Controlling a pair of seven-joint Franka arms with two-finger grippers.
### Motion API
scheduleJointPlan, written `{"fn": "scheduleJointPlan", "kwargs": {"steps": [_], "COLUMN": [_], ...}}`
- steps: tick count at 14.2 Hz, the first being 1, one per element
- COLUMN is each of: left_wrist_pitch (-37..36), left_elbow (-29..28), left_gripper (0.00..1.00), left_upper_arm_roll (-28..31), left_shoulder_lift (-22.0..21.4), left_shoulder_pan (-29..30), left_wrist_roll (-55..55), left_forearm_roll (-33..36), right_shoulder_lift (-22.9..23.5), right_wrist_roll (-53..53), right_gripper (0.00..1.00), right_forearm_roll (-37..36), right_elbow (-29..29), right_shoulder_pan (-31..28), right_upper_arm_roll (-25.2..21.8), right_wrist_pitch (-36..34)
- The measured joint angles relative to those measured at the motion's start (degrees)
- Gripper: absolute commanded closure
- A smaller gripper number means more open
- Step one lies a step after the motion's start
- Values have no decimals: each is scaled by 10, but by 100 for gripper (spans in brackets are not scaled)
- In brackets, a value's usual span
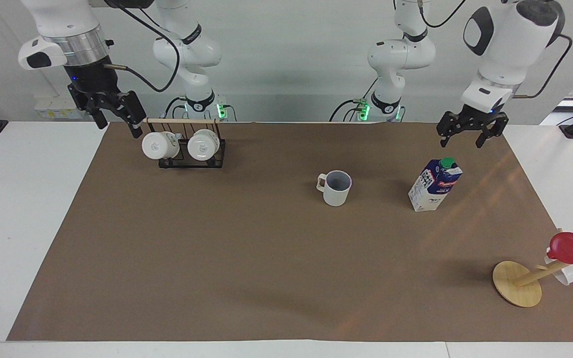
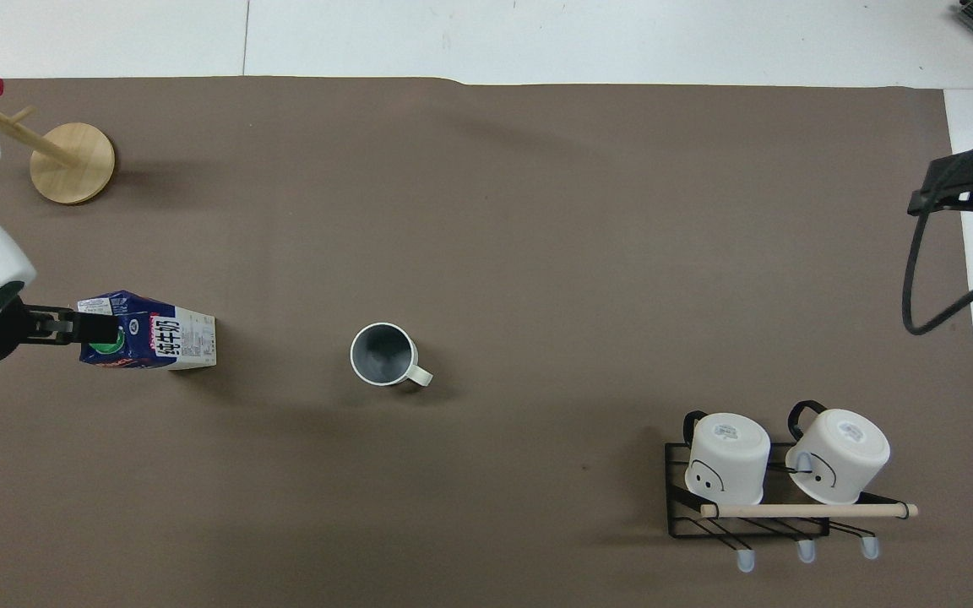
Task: Place cup and milk on table
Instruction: 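Grasp the blue-and-white milk carton with the left gripper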
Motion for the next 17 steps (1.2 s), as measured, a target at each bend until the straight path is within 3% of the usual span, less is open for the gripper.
{"fn": "scheduleJointPlan", "kwargs": {"steps": [6, 9, 13, 16, 17], "left_wrist_pitch": [134, 147, 148, 148, 148], "left_elbow": [-113, -125, -123, -122, -121], "left_gripper": [0, 20, 36, 55, 67], "left_upper_arm_roll": [4, 5, 5, 5, 5], "left_shoulder_lift": [-4, 1, 1, 1, 1], "left_shoulder_pan": [2, 4, 6, 6, 6], "left_wrist_roll": [6, 7, 6, 5, 4], "left_forearm_roll": [0, 0, 0, 0, 0], "right_shoulder_lift": [-9, -10, -14, -15, -15], "right_wrist_roll": [0, -8, -13, -13, -13], "right_gripper": [0, 0, 0, 0, 0], "right_forearm_roll": [0, 0, 0, 0, 0], "right_elbow": [8, 5, -4, -4, -4], "right_shoulder_pan": [6, 7, 7, 6, 6], "right_upper_arm_roll": [6, 6, 6, 5, 5], "right_wrist_pitch": [-42, -43, -43, -43, -43]}}
